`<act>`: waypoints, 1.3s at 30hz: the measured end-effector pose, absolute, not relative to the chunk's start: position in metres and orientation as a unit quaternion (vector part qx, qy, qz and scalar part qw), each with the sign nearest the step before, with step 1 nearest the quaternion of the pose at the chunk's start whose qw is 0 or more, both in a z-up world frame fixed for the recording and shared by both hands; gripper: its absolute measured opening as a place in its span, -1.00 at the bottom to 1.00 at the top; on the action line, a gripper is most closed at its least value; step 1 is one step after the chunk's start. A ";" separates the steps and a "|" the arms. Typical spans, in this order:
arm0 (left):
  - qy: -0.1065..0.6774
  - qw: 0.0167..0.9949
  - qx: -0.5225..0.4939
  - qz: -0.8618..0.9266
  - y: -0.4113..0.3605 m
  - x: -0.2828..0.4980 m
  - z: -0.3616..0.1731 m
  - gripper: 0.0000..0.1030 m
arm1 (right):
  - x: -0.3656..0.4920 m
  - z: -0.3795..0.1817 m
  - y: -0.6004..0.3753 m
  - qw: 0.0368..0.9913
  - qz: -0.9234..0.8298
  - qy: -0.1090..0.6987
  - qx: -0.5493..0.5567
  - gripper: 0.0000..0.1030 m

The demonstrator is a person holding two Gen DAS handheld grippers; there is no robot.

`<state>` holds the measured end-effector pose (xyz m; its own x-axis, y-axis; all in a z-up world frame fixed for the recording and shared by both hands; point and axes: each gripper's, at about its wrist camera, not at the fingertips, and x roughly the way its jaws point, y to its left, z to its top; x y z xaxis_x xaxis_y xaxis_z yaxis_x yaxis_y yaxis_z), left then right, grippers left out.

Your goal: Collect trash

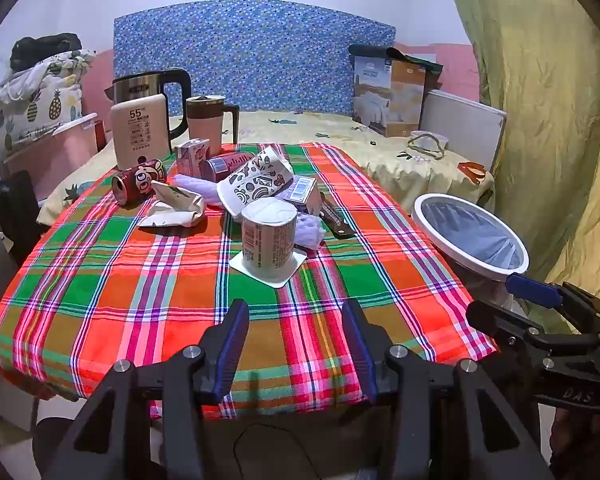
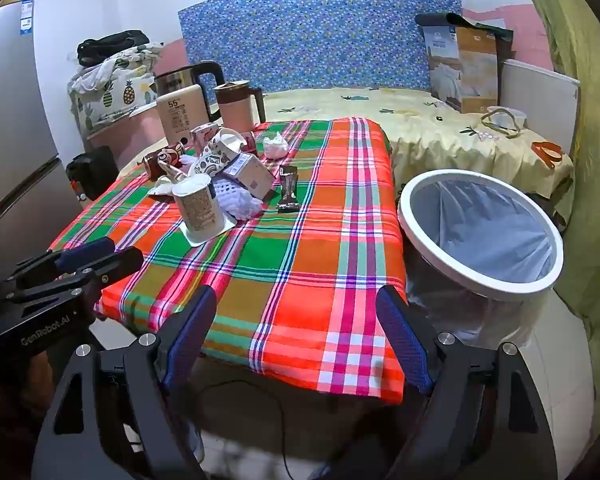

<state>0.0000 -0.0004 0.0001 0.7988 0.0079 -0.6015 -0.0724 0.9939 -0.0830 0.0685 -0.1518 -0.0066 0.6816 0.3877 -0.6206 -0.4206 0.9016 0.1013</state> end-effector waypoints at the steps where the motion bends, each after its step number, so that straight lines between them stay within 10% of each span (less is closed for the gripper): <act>1: 0.316 0.947 -0.051 0.021 0.000 0.000 0.000 -0.06 | 0.068 -0.006 -0.152 0.916 0.222 0.335 -0.022 0.61; 39: 0.314 0.948 -0.056 0.021 -0.005 0.000 0.009 -0.06 | 0.066 -0.004 -0.149 0.919 0.223 0.325 -0.026 0.61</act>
